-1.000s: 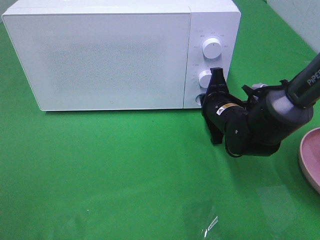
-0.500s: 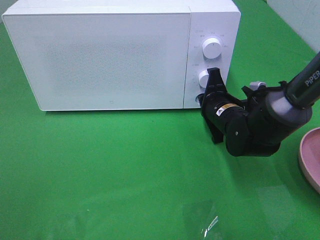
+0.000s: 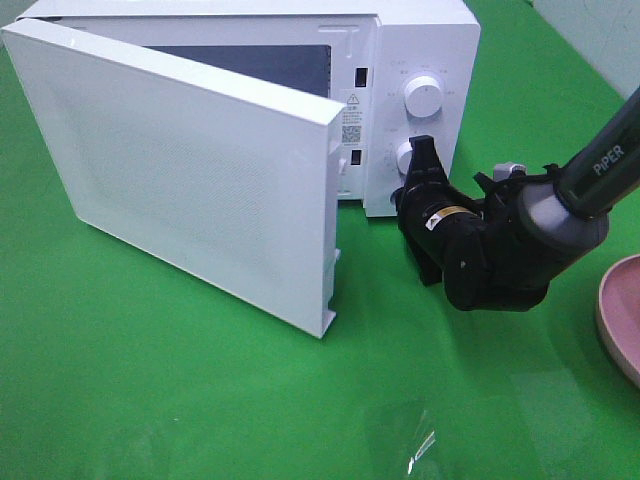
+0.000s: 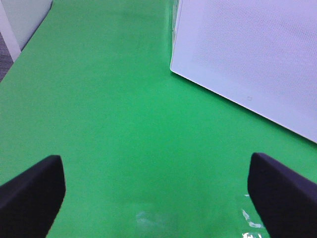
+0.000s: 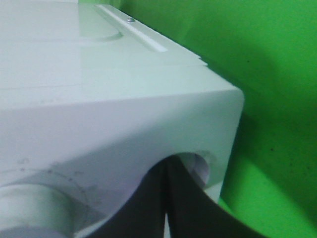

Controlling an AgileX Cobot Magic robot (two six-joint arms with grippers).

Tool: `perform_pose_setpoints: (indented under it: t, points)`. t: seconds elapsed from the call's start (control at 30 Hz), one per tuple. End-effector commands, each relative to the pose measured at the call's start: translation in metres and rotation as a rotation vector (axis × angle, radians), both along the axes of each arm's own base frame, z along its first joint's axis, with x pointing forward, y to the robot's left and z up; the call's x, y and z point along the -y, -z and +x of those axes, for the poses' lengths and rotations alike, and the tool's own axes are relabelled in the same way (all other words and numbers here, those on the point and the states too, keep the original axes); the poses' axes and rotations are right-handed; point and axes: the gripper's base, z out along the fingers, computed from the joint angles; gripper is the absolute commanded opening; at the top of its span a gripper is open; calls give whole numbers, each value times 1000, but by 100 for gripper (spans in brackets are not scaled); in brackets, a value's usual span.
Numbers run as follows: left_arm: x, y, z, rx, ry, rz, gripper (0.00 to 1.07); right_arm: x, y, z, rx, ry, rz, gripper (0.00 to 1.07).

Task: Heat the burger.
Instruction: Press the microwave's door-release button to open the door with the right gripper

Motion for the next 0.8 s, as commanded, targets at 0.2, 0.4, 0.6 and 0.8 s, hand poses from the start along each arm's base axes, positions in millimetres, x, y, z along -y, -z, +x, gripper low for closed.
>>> perform_pose_setpoints:
  t: [0.2, 0.4, 0.6, 0.8]
  points:
    - [1, -2, -2, 34, -2, -11, 92, 11, -43, 30, 396, 97, 66, 0]
    - [1, -2, -2, 34, -2, -11, 92, 8, -45, 29, 395, 80, 78, 0]
    - [1, -2, -2, 34, -2, -11, 92, 2, -50, 24, 375, 30, 85, 0]
    - [1, -2, -2, 34, -2, -11, 92, 6, -41, 3, 258, 17, 90, 0]
